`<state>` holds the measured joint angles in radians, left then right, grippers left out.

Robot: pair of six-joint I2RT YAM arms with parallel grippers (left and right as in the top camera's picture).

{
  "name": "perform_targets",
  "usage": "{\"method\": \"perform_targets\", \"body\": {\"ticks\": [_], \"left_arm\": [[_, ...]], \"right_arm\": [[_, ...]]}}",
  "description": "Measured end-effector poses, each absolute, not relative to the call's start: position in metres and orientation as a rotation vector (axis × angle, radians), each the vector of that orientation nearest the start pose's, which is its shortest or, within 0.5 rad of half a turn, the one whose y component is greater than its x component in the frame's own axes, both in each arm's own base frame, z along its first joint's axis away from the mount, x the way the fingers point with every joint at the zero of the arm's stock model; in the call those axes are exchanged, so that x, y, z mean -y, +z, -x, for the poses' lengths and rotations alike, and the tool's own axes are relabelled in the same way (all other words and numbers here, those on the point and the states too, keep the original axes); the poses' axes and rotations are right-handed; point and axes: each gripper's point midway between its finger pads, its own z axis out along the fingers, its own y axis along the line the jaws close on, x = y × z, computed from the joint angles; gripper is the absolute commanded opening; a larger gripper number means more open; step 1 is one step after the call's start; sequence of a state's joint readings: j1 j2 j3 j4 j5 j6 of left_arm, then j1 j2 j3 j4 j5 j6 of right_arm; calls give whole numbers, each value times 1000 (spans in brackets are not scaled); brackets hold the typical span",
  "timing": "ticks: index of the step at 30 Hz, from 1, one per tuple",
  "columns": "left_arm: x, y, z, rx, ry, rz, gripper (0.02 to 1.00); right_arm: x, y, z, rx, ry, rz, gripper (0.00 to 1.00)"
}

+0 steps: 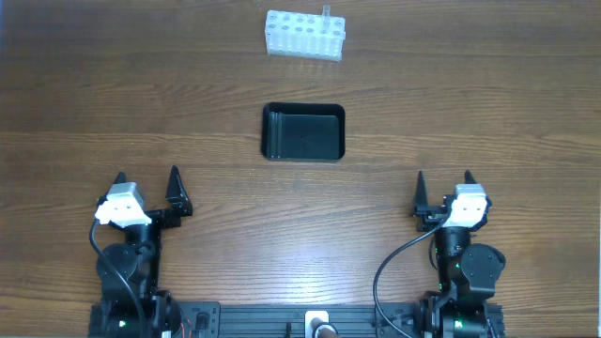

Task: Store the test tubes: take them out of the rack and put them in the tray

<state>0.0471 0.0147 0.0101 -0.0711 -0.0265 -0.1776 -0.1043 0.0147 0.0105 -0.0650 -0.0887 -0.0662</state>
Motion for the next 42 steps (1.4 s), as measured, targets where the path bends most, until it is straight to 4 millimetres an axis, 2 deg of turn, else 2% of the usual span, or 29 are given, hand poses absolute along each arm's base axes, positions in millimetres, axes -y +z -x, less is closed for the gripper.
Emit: {"method": "perform_targets", "body": {"ticks": [9, 13, 17, 20, 24, 29, 30, 35, 42], "left_arm": [[-16, 158, -246, -1634, -77, 205, 998], [-16, 158, -246, -1634, -78, 205, 998], [-16, 158, -246, -1633, -77, 205, 998], [-16, 158, -246, -1633, -77, 205, 998], [-16, 158, -246, -1633, -78, 205, 996], [-16, 158, -246, -1632, -78, 205, 998], [-16, 158, -246, -1632, -78, 205, 996], [-16, 158, -246, -1632, -78, 205, 998], [-16, 158, -246, -1631, -78, 205, 998]], "right_arm": [[8, 157, -255, -1695, -42, 47, 991], [3, 180, -269, -1736, -17, 69, 991], [-7, 211, -300, -1780, 19, 103, 991], [-15, 229, -333, -1813, 45, 128, 993], [-23, 244, -381, -1826, 78, 125, 993], [-35, 262, -438, -1765, 106, 130, 991], [-37, 264, -445, -1753, 109, 134, 991], [-57, 264, -476, -1695, 137, 163, 991], [-91, 247, -495, -1638, 185, 207, 993]]}}
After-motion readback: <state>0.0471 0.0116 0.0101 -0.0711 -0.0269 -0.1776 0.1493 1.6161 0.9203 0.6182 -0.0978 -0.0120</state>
